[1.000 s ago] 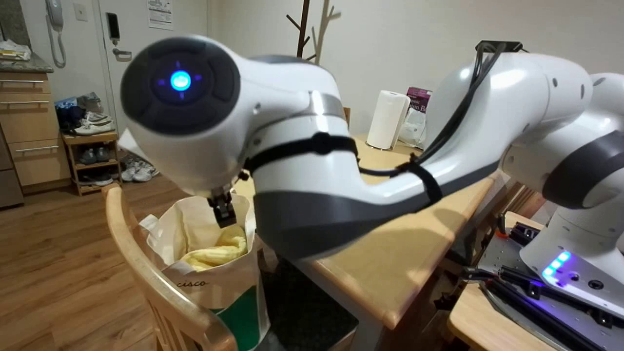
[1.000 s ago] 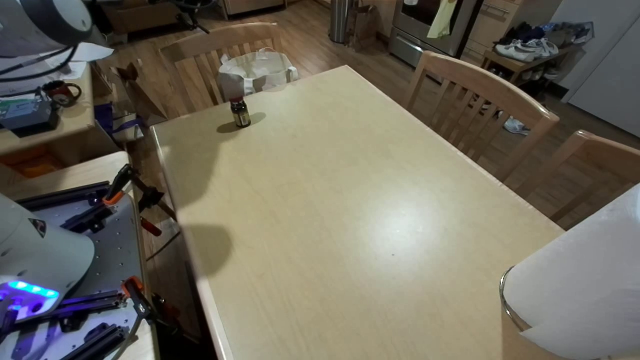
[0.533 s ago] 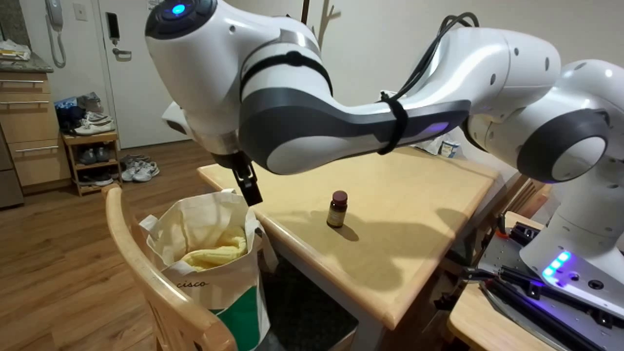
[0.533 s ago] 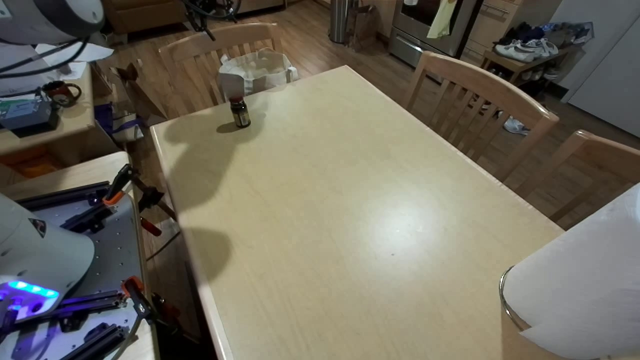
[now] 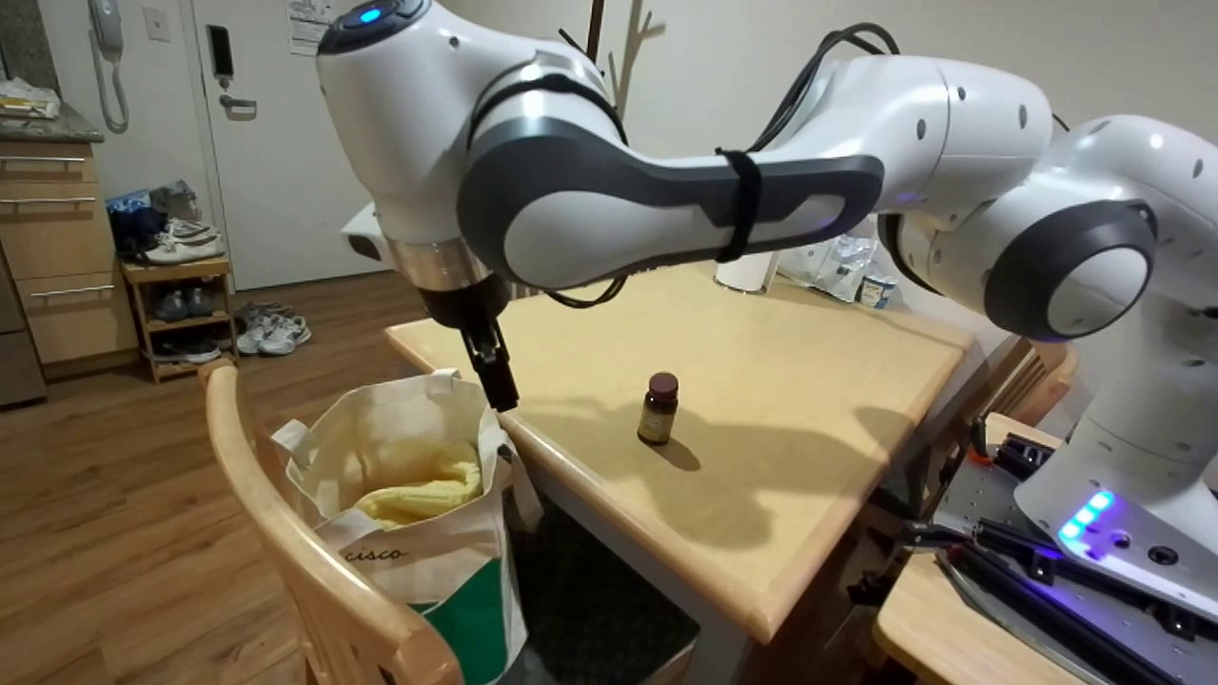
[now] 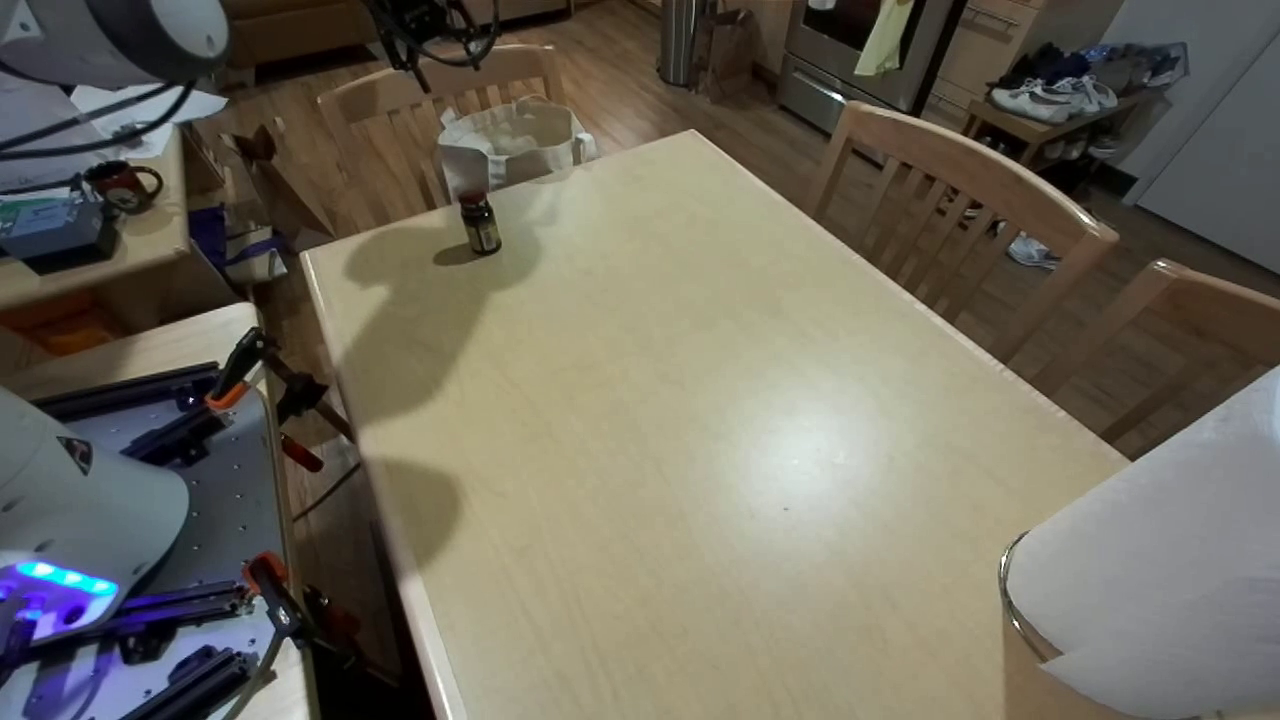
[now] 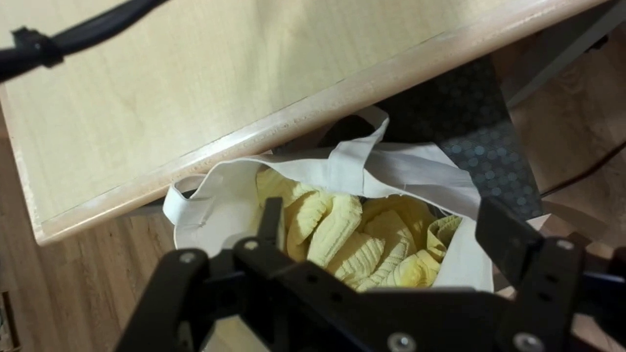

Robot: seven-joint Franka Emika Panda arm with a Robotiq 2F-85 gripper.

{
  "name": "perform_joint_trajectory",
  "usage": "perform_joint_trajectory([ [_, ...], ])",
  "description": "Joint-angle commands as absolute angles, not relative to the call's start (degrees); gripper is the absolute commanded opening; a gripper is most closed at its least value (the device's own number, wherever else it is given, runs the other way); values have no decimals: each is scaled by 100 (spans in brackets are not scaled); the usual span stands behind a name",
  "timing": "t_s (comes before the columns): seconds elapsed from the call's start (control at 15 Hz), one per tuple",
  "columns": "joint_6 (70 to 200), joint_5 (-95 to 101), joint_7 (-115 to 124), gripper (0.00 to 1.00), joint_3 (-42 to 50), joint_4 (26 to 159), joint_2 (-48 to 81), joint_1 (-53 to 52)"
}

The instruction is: Put the yellow cloth in the laundry bag

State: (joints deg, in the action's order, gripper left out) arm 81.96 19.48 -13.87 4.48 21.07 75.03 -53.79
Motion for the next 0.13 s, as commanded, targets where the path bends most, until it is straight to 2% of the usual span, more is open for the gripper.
perform_joint_trajectory([
  [0.0,8249,1891,-1378,100,501,2238,7429,-5398],
  [0.07,8249,1890,-1378,100,499,2238,7429,-5399],
])
